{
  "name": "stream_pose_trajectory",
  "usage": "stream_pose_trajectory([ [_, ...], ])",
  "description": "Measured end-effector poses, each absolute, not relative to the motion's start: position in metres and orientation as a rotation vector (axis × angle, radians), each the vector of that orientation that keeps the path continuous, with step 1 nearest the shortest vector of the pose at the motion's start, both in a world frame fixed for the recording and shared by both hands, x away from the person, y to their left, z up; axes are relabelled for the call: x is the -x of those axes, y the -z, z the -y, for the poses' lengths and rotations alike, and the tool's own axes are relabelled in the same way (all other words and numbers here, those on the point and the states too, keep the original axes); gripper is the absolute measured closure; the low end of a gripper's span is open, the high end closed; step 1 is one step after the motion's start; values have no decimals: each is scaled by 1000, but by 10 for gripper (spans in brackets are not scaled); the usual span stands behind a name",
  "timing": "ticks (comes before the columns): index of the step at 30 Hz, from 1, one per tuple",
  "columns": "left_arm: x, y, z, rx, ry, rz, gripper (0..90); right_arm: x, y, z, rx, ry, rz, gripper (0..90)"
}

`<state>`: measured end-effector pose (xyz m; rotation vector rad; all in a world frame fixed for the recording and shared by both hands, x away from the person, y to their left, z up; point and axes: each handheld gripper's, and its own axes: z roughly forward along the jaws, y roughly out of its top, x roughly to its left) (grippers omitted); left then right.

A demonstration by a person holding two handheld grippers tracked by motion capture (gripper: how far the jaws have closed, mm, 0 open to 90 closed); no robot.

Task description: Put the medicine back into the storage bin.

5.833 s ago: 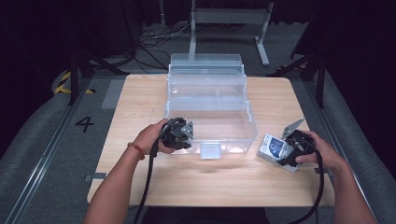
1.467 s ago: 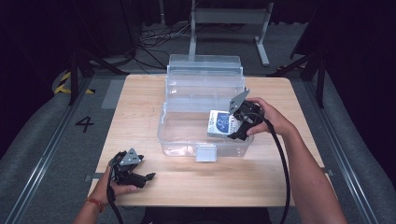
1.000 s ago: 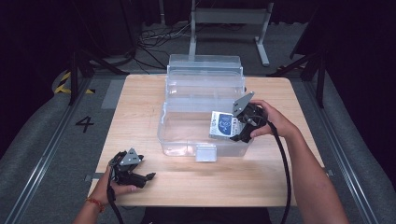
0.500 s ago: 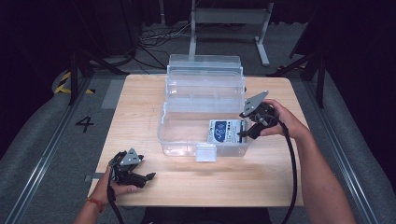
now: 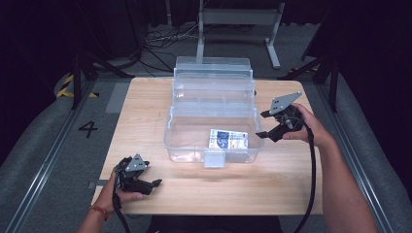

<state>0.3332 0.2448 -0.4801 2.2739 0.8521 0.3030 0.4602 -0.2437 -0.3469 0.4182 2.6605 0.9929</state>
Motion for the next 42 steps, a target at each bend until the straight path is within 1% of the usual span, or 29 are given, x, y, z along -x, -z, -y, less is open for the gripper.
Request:
stream_pose_trajectory([
  [2,-334,478,-242,-2291,-304,-874,180,-461,347,247,-459,-1015,-2643,238],
  [4,-335,474,-239,-2311,-324,-886,231,-463,347,252,-492,-1046,-2619,241],
  [5,-334,473,-238,-2324,-341,-888,241,-464,347,255,-510,-1056,-2602,251],
  [6,-335,471,-237,-2331,-342,-884,249,-465,346,256,-526,-1059,-2591,254],
  [7,-335,468,-235,-2332,-330,-873,281,-466,346,257,-536,-1061,-2582,257],
  [8,-334,465,-233,-2328,-327,-870,338,-469,344,259,-554,-1067,-2562,274],
  [10,-335,456,-231,-2334,-356,-846,354,-472,339,260,-568,-1064,-2513,318],
  [11,-335,453,-230,-2320,-350,-841,365,-474,336,260,-585,-1052,-2495,324],
  [12,-335,447,-229,-2303,-338,-829,366,-476,334,260,-593,-1050,-2486,330],
  [14,-337,436,-226,-2289,-357,-824,365,-481,328,258,-610,-1057,-2463,359],
  [17,-338,420,-222,-2274,-383,-806,351,-487,320,253,-617,-1047,-2432,360],
  [21,-341,396,-210,-2280,-432,-728,329,-498,311,242,-605,-1028,-2426,352],
  [26,-344,375,-196,-2289,-474,-643,333,-507,301,224,-578,-1014,-2429,351],
  [29,-347,369,-186,-2287,-475,-611,347,-512,297,213,-542,-970,-2413,369],
  [33,-354,371,-173,-2340,-478,-571,348,-521,295,202,-541,-955,-2425,382],
  [36,-360,372,-168,-2356,-465,-581,353,-528,296,196,-536,-932,-2436,390],
  [39,-365,374,-164,-2362,-454,-594,410,-535,298,189,-526,-901,-2463,384],
  [40,-367,375,-163,-2365,-435,-585,458,-539,299,187,-519,-887,-2472,379],
  [42,-369,376,-161,-2376,-425,-580,475,-544,300,183,-508,-863,-2472,390],
])
